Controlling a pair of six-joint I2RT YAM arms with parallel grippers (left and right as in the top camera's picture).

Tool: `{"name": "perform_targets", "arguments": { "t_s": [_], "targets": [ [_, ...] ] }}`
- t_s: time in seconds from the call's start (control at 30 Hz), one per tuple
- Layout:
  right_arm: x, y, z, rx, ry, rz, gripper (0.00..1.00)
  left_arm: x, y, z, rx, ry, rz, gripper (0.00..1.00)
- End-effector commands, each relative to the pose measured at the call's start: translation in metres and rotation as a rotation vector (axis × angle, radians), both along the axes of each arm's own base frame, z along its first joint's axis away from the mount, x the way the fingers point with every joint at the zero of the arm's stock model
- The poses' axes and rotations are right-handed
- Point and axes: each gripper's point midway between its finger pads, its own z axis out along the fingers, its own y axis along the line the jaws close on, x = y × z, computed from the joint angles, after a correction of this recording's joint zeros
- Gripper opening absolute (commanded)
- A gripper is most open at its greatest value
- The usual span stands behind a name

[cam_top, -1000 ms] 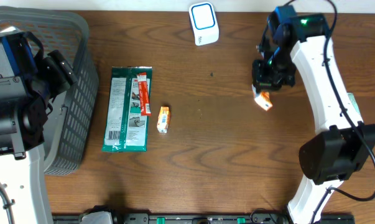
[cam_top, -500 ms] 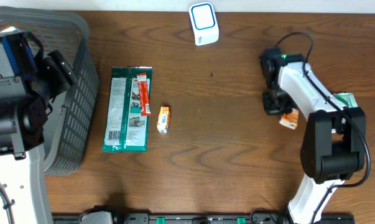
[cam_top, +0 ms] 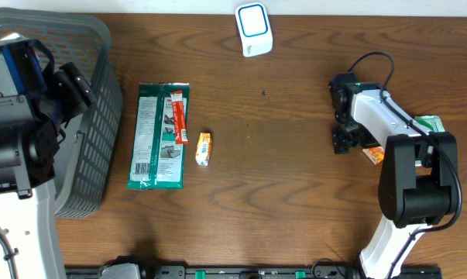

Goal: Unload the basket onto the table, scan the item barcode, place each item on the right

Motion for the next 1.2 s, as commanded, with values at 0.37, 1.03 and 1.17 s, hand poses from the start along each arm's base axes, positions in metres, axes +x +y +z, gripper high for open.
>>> {"name": "perform_targets", "arguments": {
  "t_s": [0.37, 1.03, 1.17],
  "targets": [
    [0.012, 0.070, -0.024, 0.413, -0.043, -0.025, 0.16, -0.001, 0.003, 0.002, 0.006, -0.005, 0.012, 0.88],
    [-0.020, -0.002, -0.040, 0.130, -0.002, -0.076, 0.23, -0.001, 0.003, 0.002, 0.006, -0.005, 0.012, 0.88],
    [-0.032, -0.023, -0.033, 0.040, 0.007, -0.150, 0.27, -0.001, 0.003, 0.002, 0.006, -0.005, 0.012, 0.88]
  ]
}}
